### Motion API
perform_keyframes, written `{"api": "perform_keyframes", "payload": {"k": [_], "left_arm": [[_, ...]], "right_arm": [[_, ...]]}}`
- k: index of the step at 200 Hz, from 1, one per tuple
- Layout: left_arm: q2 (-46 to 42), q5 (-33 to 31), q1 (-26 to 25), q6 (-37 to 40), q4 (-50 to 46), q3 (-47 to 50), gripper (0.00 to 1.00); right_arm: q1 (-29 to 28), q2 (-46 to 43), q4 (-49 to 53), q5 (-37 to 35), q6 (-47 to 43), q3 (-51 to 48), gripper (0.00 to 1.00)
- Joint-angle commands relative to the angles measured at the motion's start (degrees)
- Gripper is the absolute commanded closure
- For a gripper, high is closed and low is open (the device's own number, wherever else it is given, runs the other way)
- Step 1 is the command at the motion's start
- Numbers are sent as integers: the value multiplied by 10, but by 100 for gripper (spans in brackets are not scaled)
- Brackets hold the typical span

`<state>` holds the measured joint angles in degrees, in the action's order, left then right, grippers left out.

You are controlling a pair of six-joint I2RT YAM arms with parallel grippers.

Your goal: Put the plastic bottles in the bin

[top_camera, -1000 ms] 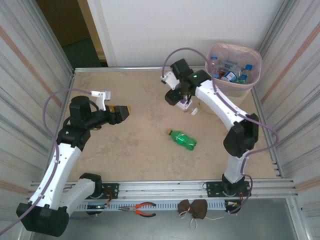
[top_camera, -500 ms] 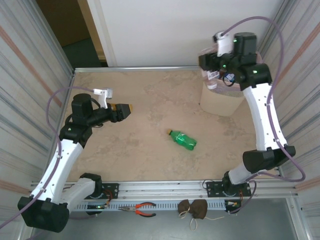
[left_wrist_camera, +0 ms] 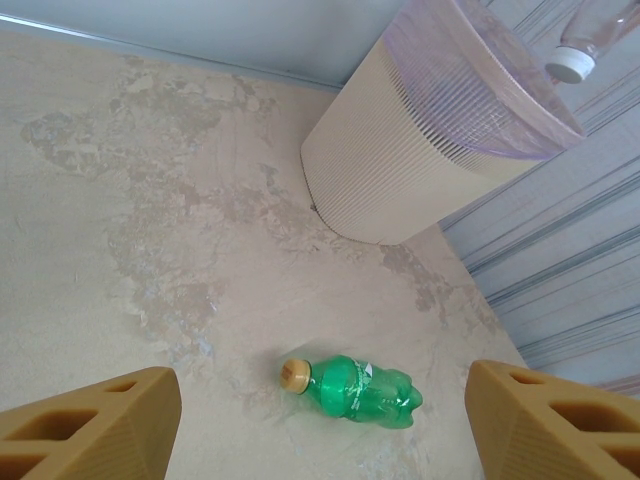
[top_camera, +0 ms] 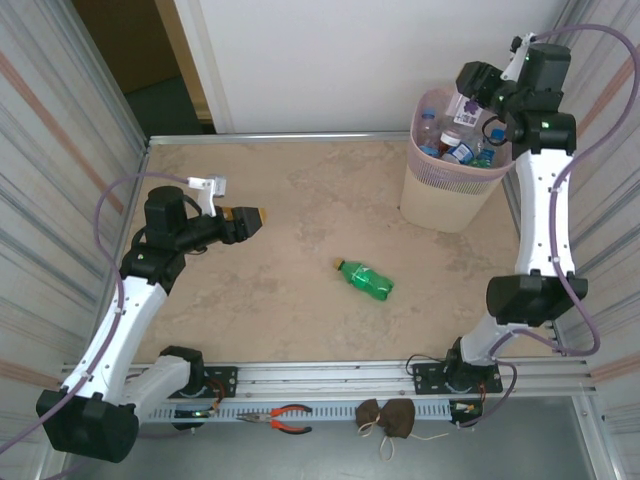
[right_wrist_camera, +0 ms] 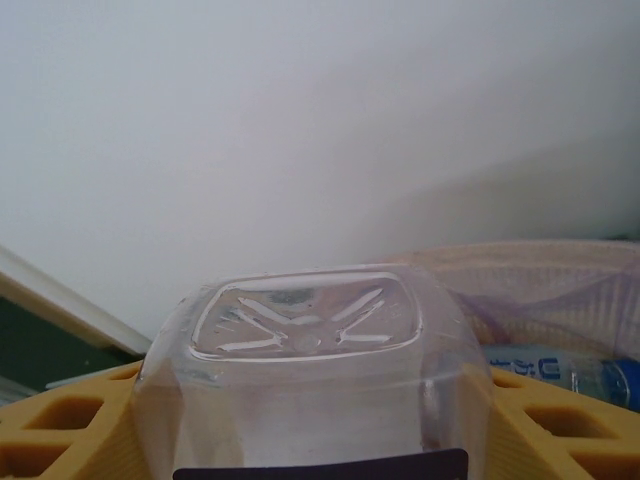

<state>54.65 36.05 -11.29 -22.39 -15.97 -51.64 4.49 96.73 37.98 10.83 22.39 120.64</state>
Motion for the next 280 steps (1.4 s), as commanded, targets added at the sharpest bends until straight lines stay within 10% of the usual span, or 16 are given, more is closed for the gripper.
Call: {"api": "perform_keyframes", "payload": {"k": [1, 69, 141, 280], "left_arm": [[-4, 13, 4, -3, 17, -13, 25], [-10, 9, 4, 0, 14, -10, 25], [-8, 11, 4, -3, 15, -11, 25], [-15, 8, 4, -3, 12, -9, 25]], "right_arm": [[3, 41, 62, -39, 32, 24, 57], [3, 99, 148, -59, 20, 33, 50], [3, 110, 209, -98, -10, 136, 21], [-54, 207, 285, -110, -89, 150, 59]]}}
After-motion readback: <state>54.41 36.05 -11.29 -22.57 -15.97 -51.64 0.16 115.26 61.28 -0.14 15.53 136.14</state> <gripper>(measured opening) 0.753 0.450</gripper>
